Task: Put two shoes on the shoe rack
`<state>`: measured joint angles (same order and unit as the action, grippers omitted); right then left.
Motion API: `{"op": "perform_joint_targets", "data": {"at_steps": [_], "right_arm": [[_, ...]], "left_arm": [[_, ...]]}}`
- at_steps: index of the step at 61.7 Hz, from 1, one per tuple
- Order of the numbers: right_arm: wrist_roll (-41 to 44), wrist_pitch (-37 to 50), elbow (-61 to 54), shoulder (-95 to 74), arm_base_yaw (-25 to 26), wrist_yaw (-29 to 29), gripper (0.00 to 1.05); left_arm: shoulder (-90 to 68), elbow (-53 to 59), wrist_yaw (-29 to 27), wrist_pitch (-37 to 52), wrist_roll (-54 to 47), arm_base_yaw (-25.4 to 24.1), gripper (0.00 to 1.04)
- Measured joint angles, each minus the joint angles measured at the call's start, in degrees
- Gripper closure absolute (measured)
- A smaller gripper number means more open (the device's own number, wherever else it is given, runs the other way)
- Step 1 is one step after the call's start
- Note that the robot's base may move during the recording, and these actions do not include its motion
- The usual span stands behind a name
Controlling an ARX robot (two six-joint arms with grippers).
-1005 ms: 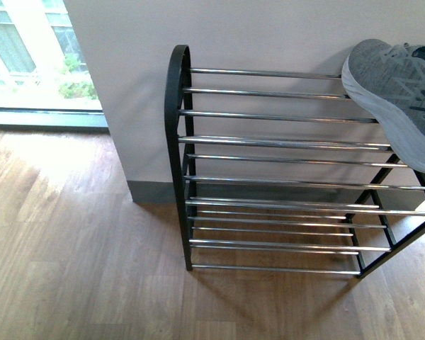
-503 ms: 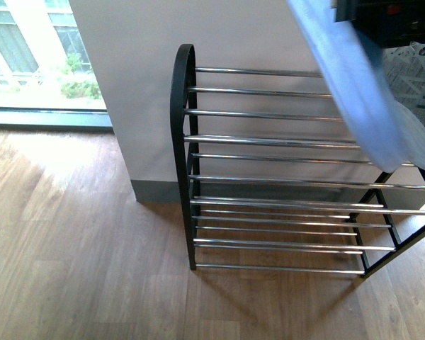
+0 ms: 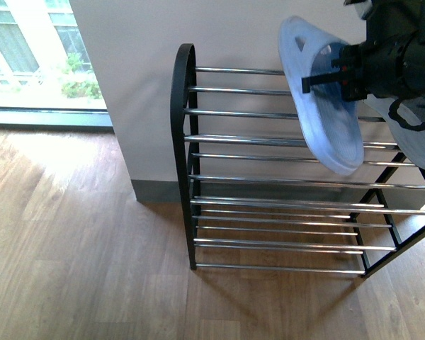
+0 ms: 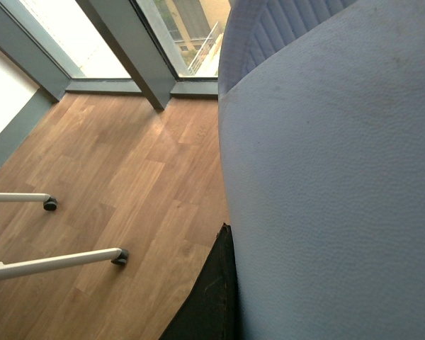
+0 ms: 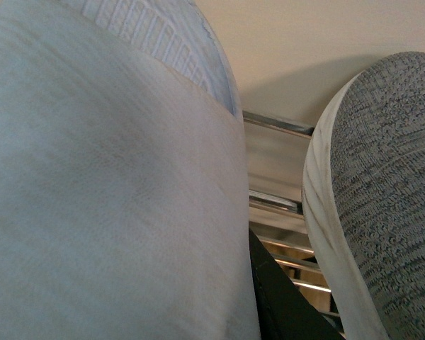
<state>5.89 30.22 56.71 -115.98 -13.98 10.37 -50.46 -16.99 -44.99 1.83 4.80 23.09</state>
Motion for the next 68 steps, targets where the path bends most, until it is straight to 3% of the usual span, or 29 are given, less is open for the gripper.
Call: {"op": "perform_joint_targets", "data": {"at_steps": [17, 37, 64, 68], "right_arm": [[14.7, 8.0, 0.6, -5.7, 1.7, 4.1, 1.04], [24.3, 14.8, 1.4, -6.5, 3.9, 5.9, 1.04], [29.6, 13.9, 2.6, -7.6, 4.2, 7.0, 1.03], [29.3, 13.0, 2.7, -7.6, 4.2, 6.8, 0.94]], "left_arm": [[0.0, 0.0, 0.0, 0.0, 0.0, 0.0, 1.03], [0.0, 0.0, 0.0, 0.0, 0.0, 0.0, 1.03], [0.0, 0.0, 0.0, 0.0, 0.0, 0.0, 1.03], [0.0, 0.0, 0.0, 0.0, 0.0, 0.0, 1.03]]}}
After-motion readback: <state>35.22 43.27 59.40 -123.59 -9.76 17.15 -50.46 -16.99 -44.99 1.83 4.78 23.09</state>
